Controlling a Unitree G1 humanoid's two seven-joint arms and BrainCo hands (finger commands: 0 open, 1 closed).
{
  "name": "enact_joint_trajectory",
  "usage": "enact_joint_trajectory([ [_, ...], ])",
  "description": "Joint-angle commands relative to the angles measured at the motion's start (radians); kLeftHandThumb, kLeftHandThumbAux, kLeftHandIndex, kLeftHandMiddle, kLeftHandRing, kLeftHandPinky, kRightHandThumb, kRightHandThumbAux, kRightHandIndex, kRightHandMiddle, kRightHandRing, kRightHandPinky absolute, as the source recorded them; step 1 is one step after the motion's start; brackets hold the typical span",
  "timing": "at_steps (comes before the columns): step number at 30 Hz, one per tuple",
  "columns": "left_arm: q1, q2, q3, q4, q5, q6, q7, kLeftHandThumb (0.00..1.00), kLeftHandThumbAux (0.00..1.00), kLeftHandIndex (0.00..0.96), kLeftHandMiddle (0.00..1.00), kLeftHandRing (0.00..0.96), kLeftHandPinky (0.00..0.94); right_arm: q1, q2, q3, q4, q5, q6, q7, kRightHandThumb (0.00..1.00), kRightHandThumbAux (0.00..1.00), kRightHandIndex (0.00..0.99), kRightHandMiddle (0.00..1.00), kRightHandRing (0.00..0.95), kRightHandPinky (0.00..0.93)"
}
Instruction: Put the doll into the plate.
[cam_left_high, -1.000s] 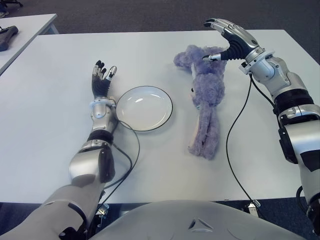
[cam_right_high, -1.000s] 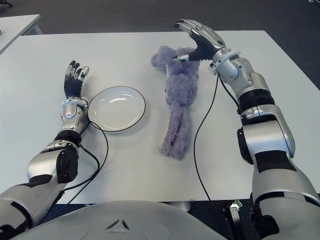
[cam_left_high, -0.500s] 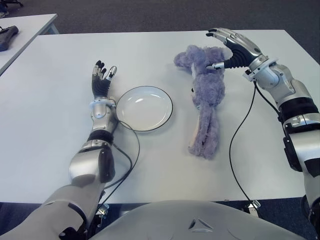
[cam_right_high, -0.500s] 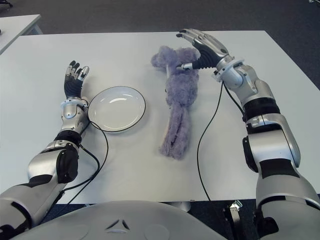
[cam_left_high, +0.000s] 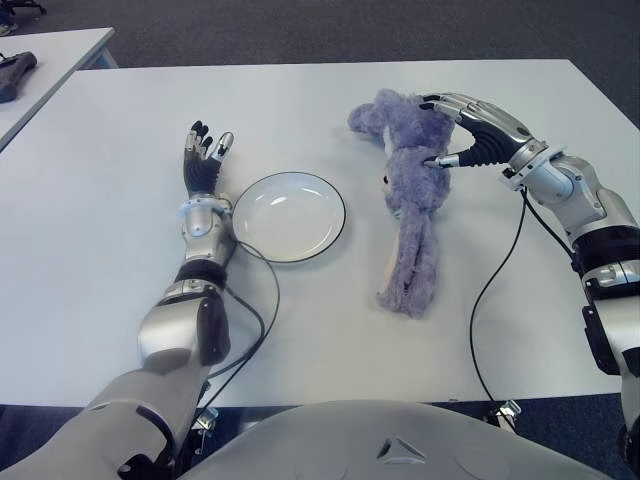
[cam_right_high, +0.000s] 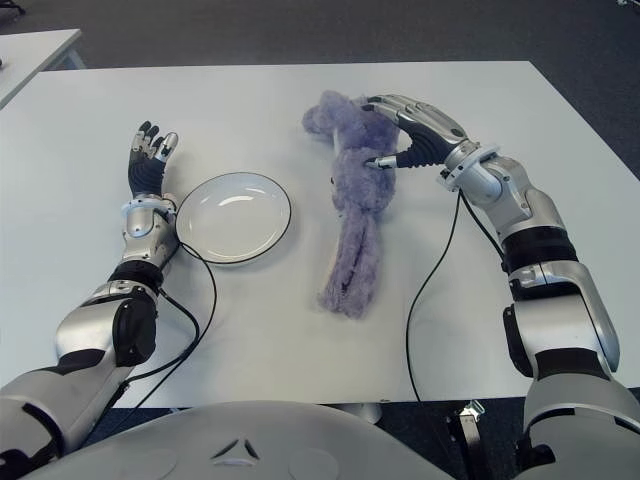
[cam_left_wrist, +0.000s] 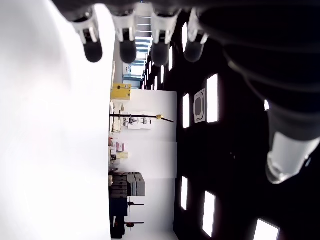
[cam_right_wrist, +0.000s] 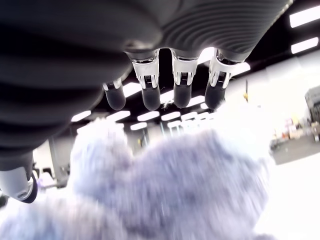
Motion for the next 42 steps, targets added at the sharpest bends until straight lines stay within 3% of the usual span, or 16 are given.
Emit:
enact_joint_trajectory([
  [1, 0.276, -0.106, 0.022, 0.158, -0.034, 0.024, -0.001, 0.0, 0.594, 0.031, 0.079, 0.035, 0.0, 0.089, -0.024, -0.012, -0.09, 0.022, 0.056, 0.076, 0.218, 0.444, 0.0, 0.0, 0.001, 0.12],
  [9, 0.276, -0.101, 0.02, 0.159, -0.032, 0.028, 0.001, 0.0, 0.59, 0.032, 0.081, 0.034, 0.0, 0.149, -0.032, -0.024, -0.173, 0.042, 0.086, 0.125, 0.217, 0.429, 0.0, 0.0, 0.022, 0.154],
  [15, 0.275, -0.1, 0.018, 0.158, -0.028, 0.031, 0.011, 0.0, 0.585, 0.036, 0.084, 0.035, 0.0, 0.189, -0.028, -0.036, -0.187, 0.039, 0.096, 0.126, 0.229, 0.442, 0.0, 0.0, 0.012, 0.128],
  [42, 0.267, -0.108, 0.031, 0.16, -0.042, 0.036, 0.008, 0.0, 0.608, 0.038, 0.09, 0.042, 0.0, 0.19, -0.002, -0.041, -0.159, 0.016, 0.133, 0.088, 0.272, 0.494, 0.0, 0.0, 0.004, 0.133],
])
